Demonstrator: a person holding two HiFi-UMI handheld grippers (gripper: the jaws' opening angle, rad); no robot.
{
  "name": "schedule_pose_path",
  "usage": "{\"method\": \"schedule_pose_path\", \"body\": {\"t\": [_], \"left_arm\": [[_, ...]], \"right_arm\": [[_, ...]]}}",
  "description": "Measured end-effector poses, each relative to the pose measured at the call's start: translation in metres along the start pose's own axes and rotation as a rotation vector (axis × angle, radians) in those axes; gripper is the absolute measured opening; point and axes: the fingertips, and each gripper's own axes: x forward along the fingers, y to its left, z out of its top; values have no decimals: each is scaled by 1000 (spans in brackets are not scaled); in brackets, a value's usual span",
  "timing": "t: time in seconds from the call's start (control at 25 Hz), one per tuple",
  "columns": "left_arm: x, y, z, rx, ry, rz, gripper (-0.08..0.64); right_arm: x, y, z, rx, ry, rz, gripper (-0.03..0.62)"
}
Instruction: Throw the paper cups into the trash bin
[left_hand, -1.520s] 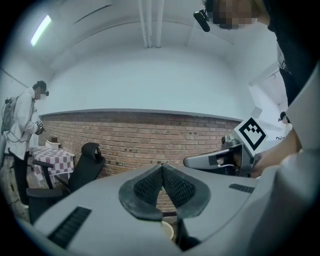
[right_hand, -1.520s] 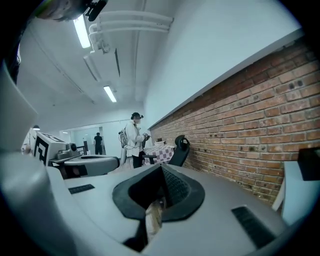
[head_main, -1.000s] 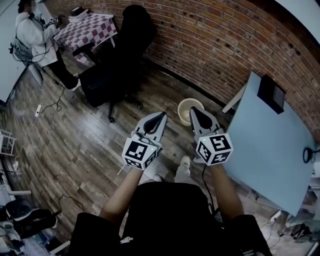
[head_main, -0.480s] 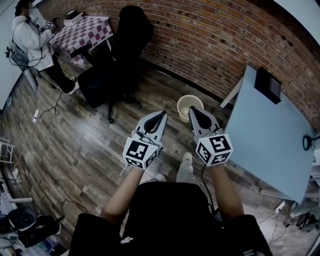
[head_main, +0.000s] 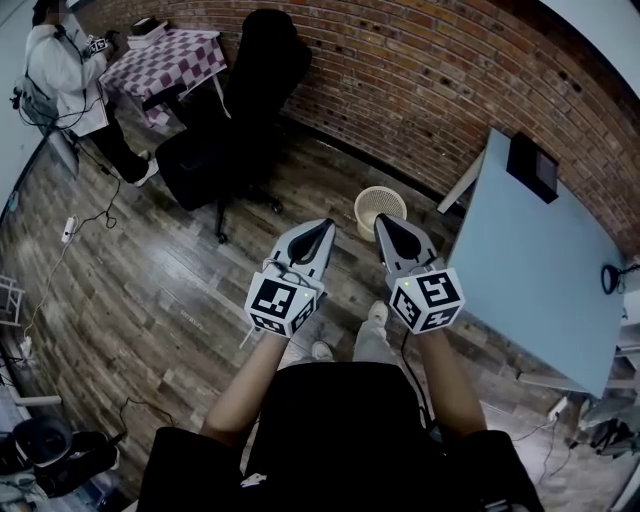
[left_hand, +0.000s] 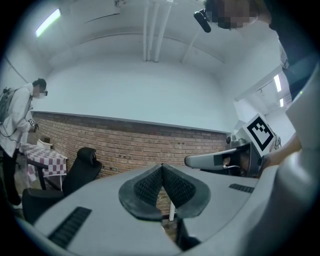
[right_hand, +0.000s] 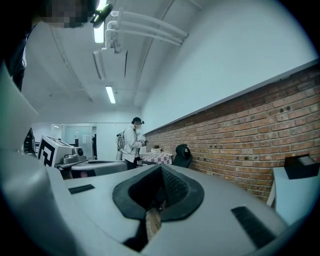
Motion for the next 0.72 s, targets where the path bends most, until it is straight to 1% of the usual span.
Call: {"method": "schedule_pose_path", "body": {"t": [0.24, 0.44, 0.72], "left_arm": [[-7, 1, 8, 3, -11, -5, 9], [-8, -2, 12, -16, -18, -13, 9], [-5, -11, 8, -25, -14, -20, 9]], "right_arm": [[-4, 13, 12, -25, -8, -1, -5], [-10, 14, 17, -36, -4, -9, -5], [-22, 7, 12, -31, 10, -26, -5]]}}
